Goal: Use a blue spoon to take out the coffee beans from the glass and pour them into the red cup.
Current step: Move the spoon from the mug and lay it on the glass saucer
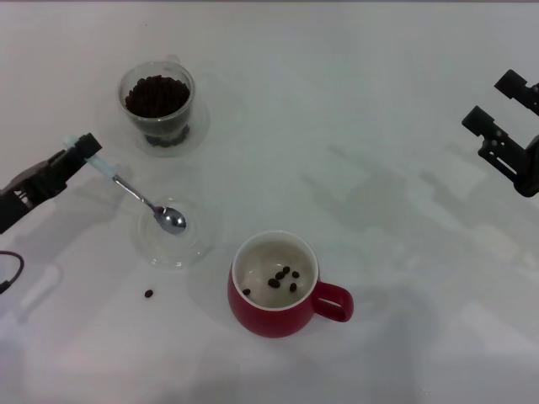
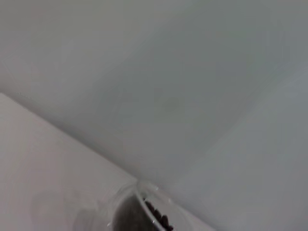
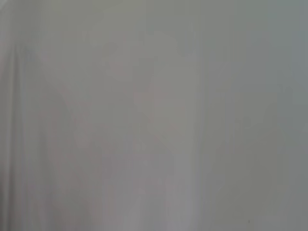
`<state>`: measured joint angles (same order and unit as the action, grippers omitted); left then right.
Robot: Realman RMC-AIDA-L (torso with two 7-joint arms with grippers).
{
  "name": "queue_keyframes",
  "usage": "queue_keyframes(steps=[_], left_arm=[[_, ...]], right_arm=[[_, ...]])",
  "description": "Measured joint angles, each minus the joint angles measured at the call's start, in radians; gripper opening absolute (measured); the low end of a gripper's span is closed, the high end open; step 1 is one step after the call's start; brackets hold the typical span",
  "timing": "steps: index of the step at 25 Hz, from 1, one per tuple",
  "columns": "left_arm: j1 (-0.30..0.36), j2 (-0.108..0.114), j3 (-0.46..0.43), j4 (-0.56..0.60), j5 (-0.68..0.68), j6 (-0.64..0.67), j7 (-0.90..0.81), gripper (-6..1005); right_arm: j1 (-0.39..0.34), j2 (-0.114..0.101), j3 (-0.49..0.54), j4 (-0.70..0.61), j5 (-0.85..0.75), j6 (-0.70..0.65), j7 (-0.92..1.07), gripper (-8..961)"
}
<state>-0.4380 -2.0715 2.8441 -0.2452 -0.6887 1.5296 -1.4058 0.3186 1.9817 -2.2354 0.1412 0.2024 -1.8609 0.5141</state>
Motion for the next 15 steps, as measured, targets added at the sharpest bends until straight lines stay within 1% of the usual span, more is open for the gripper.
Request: queue_keyframes(steps=[8, 15], left_arm=[[-0.001, 0.000, 0.000, 0.044, 0.048, -0.069, 0.001, 132], [-0.003, 0.001, 0.000, 0.045, 0.066, -0.077, -0.005, 136]], right_arm=[[-0.003, 0.005, -0.002, 0.000, 0.000, 0.005, 0.000, 654], [-0.003, 0.008, -0.004, 0.000, 0.000, 0.008, 0.000, 654]])
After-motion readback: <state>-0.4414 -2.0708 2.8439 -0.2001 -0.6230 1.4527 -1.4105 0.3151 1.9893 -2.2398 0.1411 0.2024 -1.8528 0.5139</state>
